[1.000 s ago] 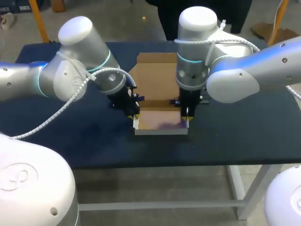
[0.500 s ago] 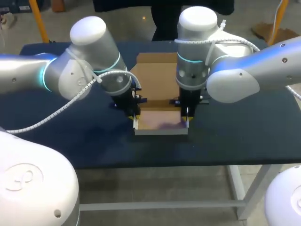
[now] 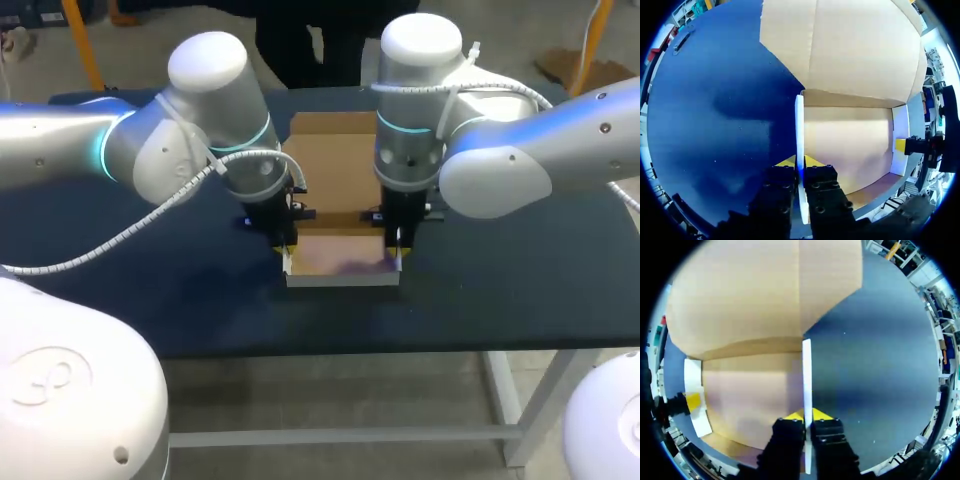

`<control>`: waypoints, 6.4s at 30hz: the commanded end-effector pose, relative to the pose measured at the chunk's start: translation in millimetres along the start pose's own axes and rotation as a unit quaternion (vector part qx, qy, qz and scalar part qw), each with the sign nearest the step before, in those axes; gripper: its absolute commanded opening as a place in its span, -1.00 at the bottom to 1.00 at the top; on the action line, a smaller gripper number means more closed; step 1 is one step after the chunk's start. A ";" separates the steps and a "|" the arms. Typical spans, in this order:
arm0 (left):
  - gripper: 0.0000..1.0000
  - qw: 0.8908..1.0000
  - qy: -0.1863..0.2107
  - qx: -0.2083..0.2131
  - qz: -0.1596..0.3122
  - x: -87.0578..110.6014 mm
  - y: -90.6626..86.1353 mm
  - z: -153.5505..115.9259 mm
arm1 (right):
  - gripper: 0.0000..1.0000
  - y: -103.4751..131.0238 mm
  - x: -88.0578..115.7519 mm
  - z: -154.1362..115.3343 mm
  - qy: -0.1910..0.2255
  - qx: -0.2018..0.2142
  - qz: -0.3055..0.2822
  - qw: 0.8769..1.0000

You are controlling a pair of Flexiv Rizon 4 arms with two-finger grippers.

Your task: Assemble the packaging by folding the flat box into shape, placing the metal phone stand inside, and closing the box properly

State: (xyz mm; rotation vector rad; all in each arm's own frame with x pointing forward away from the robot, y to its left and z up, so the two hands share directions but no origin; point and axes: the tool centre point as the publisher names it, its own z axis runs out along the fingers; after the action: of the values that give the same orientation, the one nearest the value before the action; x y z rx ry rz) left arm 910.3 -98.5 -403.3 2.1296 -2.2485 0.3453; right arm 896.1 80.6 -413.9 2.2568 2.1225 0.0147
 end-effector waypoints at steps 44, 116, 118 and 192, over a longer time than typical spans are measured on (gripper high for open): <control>-1.00 0.996 -0.083 0.032 -0.013 -7.9 6.3 -4.0 | 1.00 -29.9 -35.7 -35.5 0.068 -0.073 -0.246 0.964; -1.00 0.989 -0.140 0.024 -0.026 -38.5 13.7 -5.9 | 1.00 -107.0 -86.6 -81.4 0.144 -0.215 -0.607 0.752; -1.00 0.991 -0.133 0.024 -0.024 -37.5 14.1 -6.2 | 1.00 -106.9 -86.7 -81.4 0.143 -0.214 -0.606 0.752; 1.00 0.999 0.001 0.038 -0.005 -97.3 113.9 -215.6 | 1.00 -68.8 -140.4 -124.5 0.124 -0.061 -0.149 0.979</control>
State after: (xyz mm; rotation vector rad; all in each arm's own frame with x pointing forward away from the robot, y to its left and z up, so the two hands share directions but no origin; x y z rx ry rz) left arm 778.0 39.5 -232.7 2.1505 -2.2450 0.4775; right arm 815.0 -52.1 -293.8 1.9195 2.4959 0.4505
